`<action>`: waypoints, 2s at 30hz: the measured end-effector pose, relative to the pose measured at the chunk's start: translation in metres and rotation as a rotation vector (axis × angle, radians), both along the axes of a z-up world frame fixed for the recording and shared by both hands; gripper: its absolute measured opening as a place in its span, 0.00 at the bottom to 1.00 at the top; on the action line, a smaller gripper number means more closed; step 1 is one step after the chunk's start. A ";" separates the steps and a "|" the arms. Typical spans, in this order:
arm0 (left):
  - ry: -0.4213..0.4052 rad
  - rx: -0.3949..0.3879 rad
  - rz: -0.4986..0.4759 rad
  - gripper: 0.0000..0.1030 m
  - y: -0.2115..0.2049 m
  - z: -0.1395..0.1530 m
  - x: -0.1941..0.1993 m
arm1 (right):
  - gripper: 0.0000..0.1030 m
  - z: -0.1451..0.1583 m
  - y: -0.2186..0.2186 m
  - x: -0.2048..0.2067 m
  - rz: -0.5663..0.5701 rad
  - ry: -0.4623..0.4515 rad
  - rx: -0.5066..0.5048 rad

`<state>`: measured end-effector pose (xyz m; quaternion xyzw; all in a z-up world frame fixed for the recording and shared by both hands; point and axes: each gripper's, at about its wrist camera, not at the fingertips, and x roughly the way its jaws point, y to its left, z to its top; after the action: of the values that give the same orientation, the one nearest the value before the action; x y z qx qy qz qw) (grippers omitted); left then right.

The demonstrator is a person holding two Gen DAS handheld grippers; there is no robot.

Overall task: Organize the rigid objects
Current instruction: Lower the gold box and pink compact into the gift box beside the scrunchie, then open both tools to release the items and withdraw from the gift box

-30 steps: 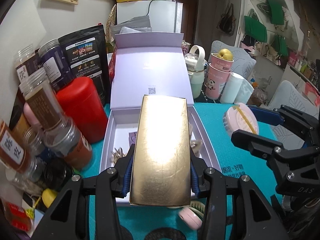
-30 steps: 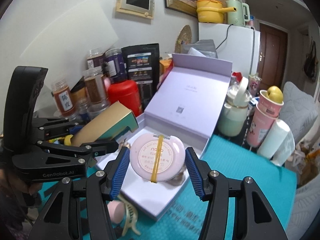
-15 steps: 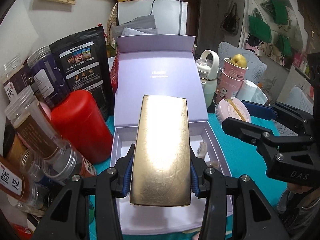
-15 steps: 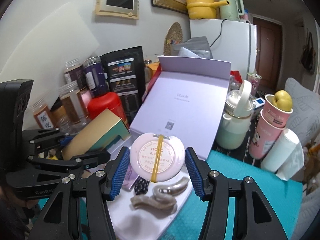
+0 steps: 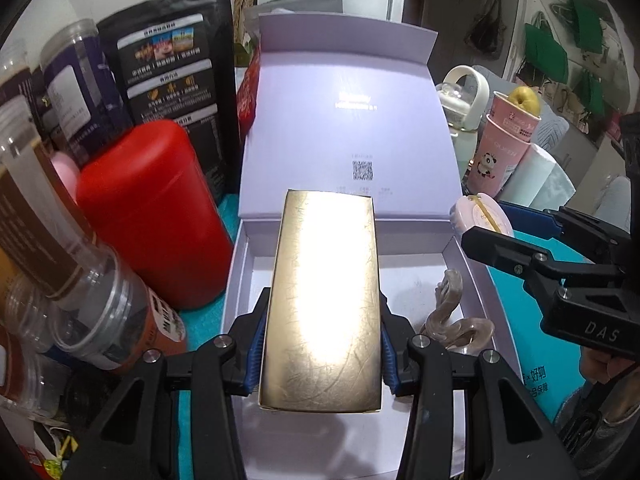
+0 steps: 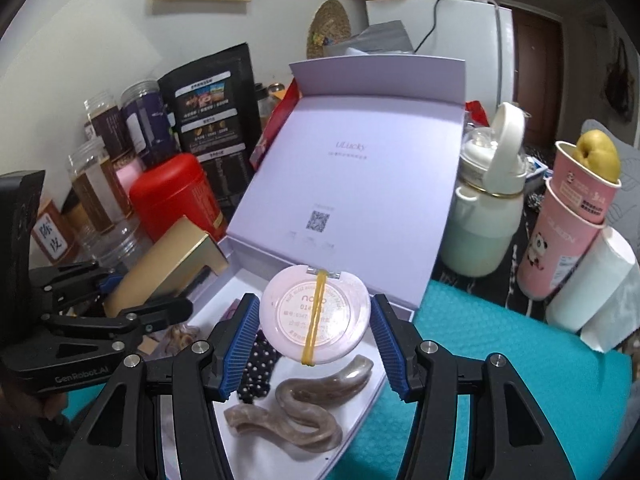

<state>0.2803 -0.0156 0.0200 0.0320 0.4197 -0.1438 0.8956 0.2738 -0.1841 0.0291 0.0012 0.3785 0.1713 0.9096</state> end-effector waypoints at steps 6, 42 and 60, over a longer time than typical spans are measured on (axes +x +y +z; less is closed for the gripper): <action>0.034 0.014 -0.013 0.44 -0.009 -0.014 0.004 | 0.55 -0.017 0.007 0.006 0.046 0.039 -0.012; 0.175 0.095 0.022 0.44 -0.027 -0.060 0.039 | 0.55 -0.062 0.014 0.025 0.035 0.118 -0.114; 0.115 0.074 0.065 0.47 -0.023 -0.037 0.017 | 0.62 -0.028 0.007 0.010 0.026 0.073 -0.094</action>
<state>0.2972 -0.0385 -0.0166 0.0431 0.4762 -0.1004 0.8725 0.2833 -0.1767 0.0009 -0.0400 0.4192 0.1649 0.8919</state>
